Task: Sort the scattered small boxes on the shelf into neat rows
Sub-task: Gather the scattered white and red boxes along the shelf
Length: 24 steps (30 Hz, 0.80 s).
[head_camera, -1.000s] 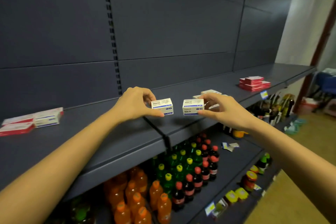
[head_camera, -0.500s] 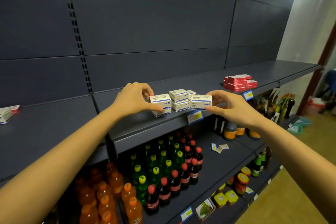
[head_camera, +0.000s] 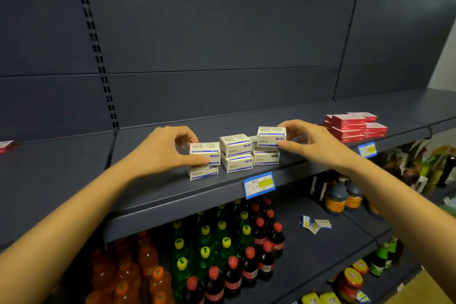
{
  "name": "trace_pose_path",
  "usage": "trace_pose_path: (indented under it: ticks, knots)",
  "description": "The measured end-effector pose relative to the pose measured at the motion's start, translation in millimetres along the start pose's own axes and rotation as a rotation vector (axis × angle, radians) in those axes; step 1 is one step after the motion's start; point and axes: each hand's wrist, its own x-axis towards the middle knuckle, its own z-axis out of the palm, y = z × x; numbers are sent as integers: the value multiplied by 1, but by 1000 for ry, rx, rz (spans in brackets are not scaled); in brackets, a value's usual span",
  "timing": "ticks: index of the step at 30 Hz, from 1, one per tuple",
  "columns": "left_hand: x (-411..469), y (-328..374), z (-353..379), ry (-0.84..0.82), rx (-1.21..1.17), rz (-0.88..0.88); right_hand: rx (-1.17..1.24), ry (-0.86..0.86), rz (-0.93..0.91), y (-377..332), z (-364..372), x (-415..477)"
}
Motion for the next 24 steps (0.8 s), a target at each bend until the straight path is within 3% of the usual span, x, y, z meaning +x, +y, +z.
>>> trace_pose_path:
  ticks: [6,11,16,24]
  knots:
    - [1,9,-7,138,23,-26,67,-98,-46,26,12,13]
    - [4,10,-15,193,203,-60,-69,-81,-138,31,9,26]
    - [3,10,-22,320,364,-164,-174,-88,-334,5,0,56]
    - [-41,20,-42,425,618,-350,-237,-280,-612,-59,35,101]
